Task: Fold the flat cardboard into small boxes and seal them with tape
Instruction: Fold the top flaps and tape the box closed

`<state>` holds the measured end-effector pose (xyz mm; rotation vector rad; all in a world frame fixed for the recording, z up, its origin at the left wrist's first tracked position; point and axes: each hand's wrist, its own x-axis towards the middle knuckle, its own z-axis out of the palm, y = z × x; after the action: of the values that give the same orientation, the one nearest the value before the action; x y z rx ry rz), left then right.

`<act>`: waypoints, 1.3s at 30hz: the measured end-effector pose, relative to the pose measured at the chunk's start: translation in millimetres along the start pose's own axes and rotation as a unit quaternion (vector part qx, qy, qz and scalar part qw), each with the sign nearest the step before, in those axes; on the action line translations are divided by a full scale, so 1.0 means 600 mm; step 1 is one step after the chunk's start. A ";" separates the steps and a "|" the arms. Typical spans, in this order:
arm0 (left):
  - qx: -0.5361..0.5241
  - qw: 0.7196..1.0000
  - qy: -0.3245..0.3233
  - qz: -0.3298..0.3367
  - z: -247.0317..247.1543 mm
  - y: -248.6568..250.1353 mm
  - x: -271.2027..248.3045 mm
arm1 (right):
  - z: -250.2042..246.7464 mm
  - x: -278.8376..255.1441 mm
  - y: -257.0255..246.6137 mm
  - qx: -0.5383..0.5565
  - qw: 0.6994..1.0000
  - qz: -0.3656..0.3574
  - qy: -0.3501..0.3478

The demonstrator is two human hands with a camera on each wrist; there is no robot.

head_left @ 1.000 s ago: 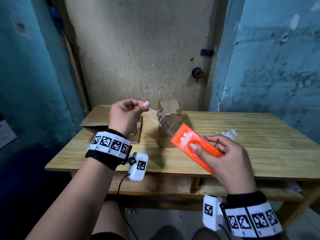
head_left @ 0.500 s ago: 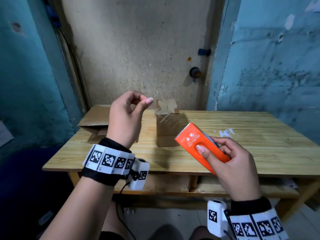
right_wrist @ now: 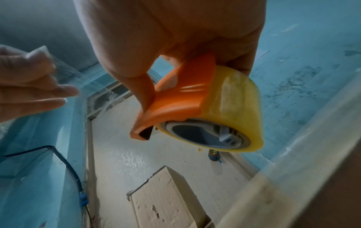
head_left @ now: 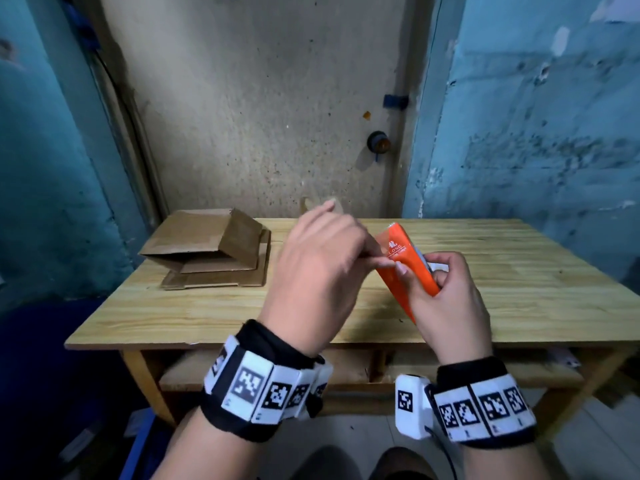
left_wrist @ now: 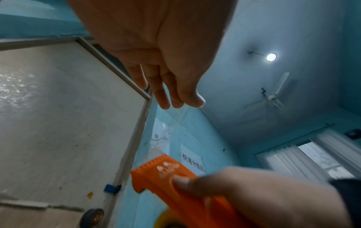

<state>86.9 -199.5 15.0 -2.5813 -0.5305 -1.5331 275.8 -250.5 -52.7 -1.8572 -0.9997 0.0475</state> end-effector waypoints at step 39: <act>-0.370 0.858 0.166 -0.314 0.004 -0.108 -0.040 | 0.024 0.003 -0.096 0.397 0.908 -0.107 -0.081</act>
<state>56.5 -144.0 -13.4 -2.6240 -0.9607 -2.8196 235.5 -228.8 -14.7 -1.0027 -1.0790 0.4206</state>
